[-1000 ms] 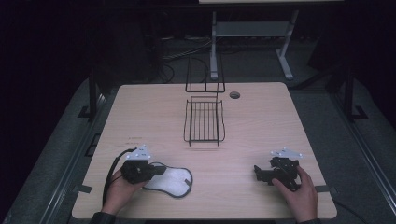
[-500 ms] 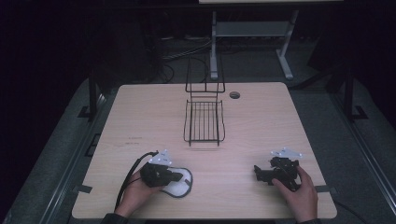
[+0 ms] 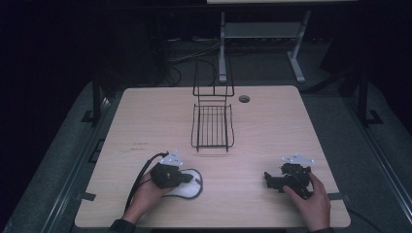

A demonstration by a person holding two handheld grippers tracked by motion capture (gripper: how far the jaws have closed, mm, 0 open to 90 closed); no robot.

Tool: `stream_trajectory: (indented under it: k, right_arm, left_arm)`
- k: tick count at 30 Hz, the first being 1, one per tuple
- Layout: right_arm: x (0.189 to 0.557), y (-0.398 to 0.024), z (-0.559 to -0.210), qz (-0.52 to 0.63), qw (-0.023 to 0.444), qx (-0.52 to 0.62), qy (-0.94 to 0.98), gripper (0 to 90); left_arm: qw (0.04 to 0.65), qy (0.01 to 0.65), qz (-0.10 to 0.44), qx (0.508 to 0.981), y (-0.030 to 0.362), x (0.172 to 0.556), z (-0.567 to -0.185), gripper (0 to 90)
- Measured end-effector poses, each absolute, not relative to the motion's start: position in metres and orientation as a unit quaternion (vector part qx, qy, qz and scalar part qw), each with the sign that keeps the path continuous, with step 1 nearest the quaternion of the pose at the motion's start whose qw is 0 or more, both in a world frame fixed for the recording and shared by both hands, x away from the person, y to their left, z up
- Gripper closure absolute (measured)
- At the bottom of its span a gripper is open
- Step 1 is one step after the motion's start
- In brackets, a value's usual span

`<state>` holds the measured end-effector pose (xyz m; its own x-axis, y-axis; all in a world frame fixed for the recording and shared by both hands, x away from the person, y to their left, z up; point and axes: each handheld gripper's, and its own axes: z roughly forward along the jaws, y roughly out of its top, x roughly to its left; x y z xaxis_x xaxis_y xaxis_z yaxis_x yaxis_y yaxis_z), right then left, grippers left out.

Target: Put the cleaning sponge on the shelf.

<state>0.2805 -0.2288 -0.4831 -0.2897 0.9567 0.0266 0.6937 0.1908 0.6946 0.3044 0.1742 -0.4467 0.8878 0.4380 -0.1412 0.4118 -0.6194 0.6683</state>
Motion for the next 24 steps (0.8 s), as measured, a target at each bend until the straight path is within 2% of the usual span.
stream_trajectory:
  k: [13, 24]
  right_arm:
    - [0.28, -0.229, -0.483, 0.308, 0.213, 0.557, 0.741, 0.0]
    - [0.28, -0.229, -0.483, 0.308, 0.214, 0.556, 0.742, 0.0]
  left_arm:
    - [0.377, 0.248, 0.02, 0.892, 0.164, 0.335, -0.45, 89.7]
    - [0.39, 0.249, 0.019, 0.886, 0.169, 0.336, -0.445, 88.9]
